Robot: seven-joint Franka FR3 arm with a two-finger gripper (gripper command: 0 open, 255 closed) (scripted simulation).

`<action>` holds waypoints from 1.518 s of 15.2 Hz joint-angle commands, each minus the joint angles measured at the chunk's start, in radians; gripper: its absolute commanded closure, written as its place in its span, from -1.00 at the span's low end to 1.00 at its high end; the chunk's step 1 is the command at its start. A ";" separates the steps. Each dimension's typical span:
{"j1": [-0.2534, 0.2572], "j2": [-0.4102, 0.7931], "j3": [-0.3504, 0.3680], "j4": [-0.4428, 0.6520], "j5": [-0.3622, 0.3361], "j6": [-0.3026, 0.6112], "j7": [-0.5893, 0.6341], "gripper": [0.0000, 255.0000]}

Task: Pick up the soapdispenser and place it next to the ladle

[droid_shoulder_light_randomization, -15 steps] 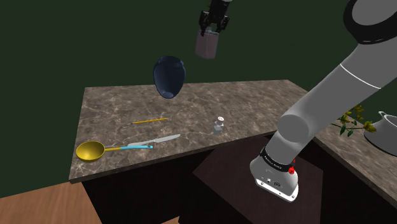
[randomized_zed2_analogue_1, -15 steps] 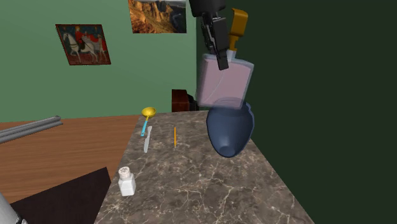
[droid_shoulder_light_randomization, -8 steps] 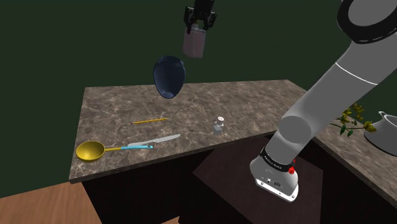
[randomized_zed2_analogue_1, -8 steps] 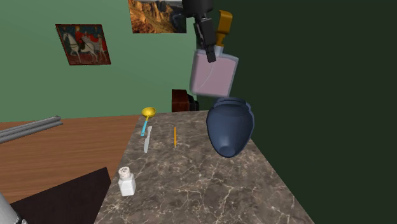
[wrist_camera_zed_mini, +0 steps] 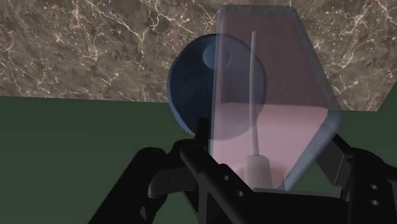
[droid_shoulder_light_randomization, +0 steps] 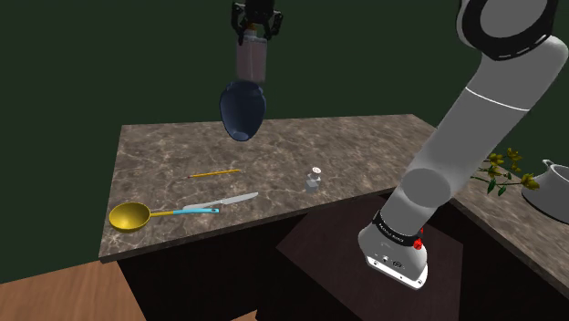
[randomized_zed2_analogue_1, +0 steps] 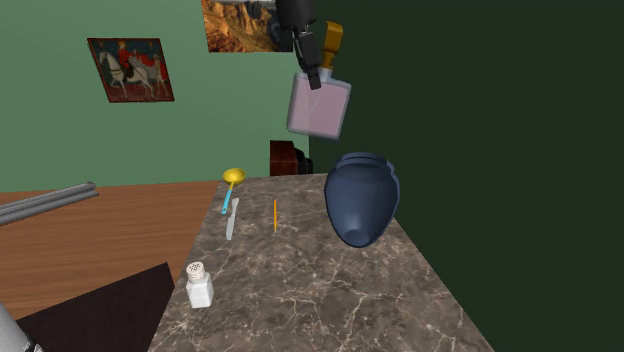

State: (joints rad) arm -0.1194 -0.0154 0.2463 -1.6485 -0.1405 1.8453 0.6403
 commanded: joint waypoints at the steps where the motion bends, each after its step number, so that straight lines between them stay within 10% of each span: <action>1: 0.024 0.050 0.026 0.053 -0.023 -0.012 0.053 1.00; 11: 0.205 0.361 0.108 0.467 -0.172 -0.172 0.267 1.00; 16: 0.386 0.651 0.098 0.931 -0.275 -0.363 0.313 1.00; 23: 0.326 0.551 0.109 0.661 -0.246 -0.202 0.353 1.00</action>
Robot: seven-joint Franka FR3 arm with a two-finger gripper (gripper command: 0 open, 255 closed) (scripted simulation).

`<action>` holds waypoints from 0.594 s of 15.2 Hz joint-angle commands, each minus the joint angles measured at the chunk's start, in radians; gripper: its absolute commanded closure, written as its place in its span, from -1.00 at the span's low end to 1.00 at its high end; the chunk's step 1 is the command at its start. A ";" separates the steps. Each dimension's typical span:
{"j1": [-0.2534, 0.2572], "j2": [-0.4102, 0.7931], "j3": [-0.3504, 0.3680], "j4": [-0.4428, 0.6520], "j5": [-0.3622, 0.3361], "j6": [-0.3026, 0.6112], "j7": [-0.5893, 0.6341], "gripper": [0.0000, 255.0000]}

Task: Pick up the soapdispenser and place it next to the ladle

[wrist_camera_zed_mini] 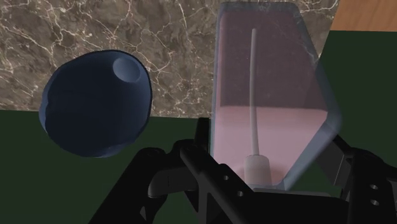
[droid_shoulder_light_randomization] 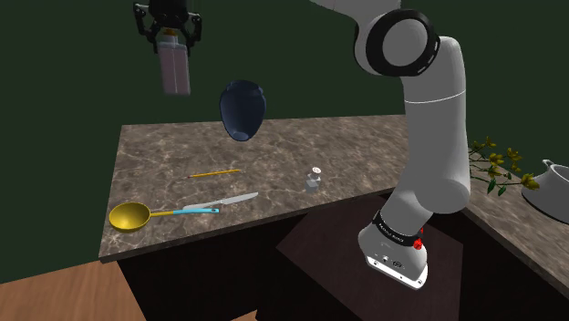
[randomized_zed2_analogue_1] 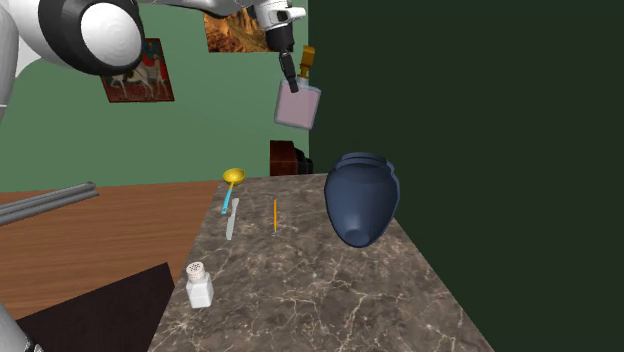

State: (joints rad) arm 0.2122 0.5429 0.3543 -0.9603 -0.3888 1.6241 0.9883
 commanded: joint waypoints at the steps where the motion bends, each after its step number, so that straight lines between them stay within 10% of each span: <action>1: -0.011 -0.016 0.002 -0.054 0.004 0.038 0.009 1.00; 9: -0.041 -0.055 0.004 -0.226 0.010 0.166 0.037 1.00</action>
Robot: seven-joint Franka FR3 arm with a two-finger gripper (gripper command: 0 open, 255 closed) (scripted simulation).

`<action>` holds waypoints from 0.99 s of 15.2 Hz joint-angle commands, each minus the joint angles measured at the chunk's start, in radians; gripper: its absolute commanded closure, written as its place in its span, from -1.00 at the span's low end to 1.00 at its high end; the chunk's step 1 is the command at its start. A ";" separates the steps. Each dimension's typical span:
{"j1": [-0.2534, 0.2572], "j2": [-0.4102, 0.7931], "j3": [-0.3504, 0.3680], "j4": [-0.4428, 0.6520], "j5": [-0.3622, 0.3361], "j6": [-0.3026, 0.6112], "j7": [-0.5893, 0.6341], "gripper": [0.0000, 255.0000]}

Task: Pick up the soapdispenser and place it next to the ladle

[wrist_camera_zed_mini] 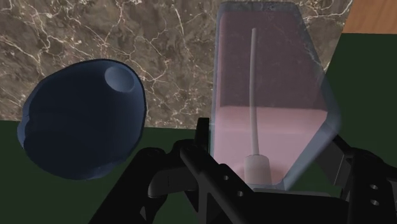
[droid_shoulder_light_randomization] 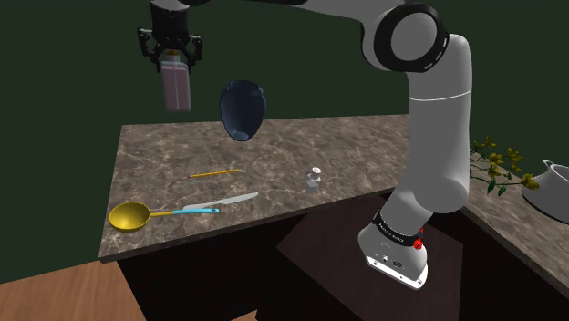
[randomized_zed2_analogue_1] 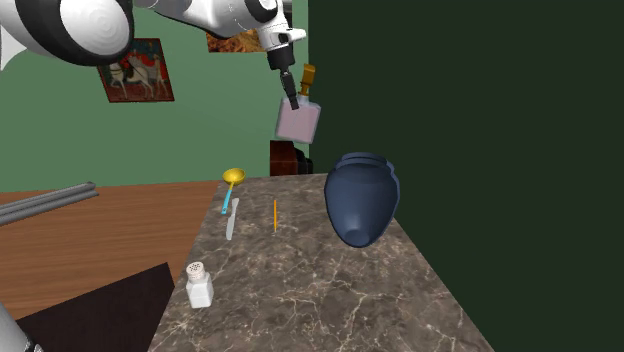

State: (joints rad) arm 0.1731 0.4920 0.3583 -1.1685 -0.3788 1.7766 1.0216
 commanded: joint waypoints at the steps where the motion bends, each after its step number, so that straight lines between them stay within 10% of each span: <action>1: -0.005 -0.007 0.000 -0.035 0.000 0.029 0.007 1.00; 15: -0.027 -0.010 -0.007 -0.227 -0.016 0.211 0.054 1.00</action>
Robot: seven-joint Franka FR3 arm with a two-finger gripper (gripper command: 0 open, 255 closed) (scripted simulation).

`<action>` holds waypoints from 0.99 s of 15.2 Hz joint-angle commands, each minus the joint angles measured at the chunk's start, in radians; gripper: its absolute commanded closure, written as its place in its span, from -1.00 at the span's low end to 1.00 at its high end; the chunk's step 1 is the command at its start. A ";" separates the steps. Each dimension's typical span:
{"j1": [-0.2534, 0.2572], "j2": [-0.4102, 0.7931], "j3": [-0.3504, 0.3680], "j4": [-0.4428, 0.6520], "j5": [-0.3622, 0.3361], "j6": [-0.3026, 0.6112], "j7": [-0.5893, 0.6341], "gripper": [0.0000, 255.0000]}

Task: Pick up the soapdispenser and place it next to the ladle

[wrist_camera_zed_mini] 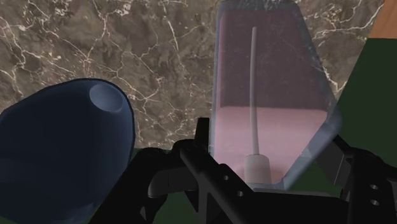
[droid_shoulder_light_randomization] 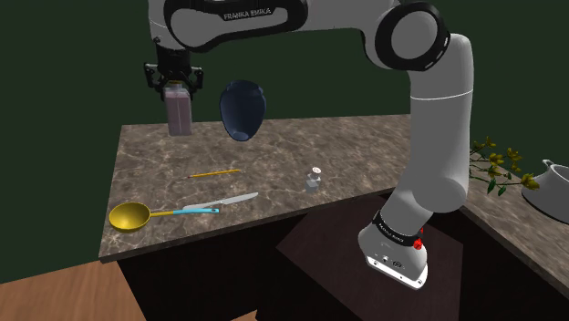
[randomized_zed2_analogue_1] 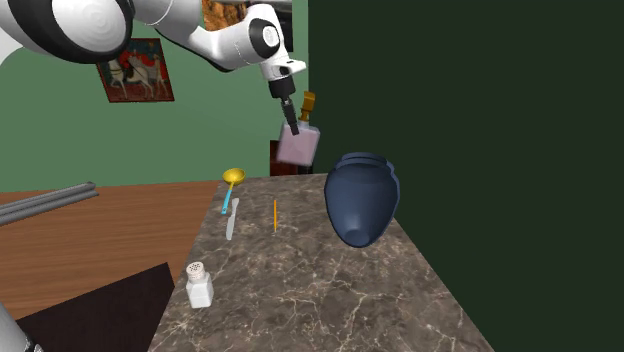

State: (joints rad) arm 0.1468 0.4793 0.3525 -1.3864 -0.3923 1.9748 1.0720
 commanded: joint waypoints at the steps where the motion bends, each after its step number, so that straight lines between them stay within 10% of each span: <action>1: -0.001 0.005 -0.002 -0.020 -0.005 0.025 0.007 1.00; 15: -0.003 0.053 -0.021 -0.133 -0.044 0.178 0.058 1.00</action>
State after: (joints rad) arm 0.1437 0.5266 0.3337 -1.5156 -0.4324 2.1432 1.1261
